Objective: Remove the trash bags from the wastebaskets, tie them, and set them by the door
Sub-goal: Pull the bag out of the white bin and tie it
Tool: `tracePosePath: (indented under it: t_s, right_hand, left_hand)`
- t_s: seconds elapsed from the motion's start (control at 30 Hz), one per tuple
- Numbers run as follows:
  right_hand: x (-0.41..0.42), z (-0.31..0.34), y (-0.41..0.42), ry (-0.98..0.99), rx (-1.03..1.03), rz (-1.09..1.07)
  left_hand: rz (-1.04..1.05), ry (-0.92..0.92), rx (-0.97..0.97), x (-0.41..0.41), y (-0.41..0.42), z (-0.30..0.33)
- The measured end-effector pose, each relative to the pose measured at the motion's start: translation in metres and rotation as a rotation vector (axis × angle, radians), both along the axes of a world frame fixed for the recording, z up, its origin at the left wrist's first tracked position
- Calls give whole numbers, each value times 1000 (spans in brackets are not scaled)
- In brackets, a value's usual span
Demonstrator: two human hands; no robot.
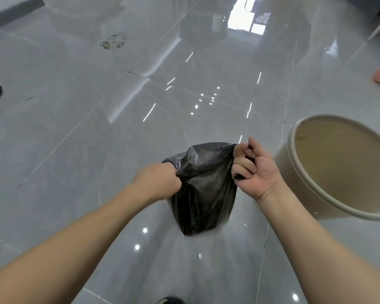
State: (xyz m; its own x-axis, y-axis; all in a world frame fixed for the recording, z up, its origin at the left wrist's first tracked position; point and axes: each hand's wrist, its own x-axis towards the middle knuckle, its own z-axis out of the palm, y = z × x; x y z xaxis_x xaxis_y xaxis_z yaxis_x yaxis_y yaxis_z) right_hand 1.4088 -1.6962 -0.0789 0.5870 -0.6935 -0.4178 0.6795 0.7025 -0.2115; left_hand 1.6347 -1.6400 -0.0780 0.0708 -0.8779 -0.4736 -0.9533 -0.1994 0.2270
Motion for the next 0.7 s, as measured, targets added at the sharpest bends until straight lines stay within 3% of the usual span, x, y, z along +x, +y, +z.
tracePosePath:
  t_s: [0.1, 0.4, 0.5, 0.57, 0.63, 0.7]
  right_hand:
    - [7, -2, 0, 92, 20, -162]
    - [28, -7, -12, 216, 69, -535]
    - [35, -11, -8, 465, -49, -425]
    - [38, -16, -2, 770, -195, -246]
    - [39, -24, 4, 1050, -362, -63]
    - [42, -32, 10, 1171, -518, 42]
  left_hand:
    - [-102, -46, -59, -9, 5, 7]
    - [-155, 146, -356, -13, 22, 5]
    - [-205, 172, -444, -10, 25, -3]
    - [-330, 175, -534, -8, 27, -5]
    - [-498, 118, -623, -5, 28, -4]
    - [-561, 42, -649, -2, 27, -4]
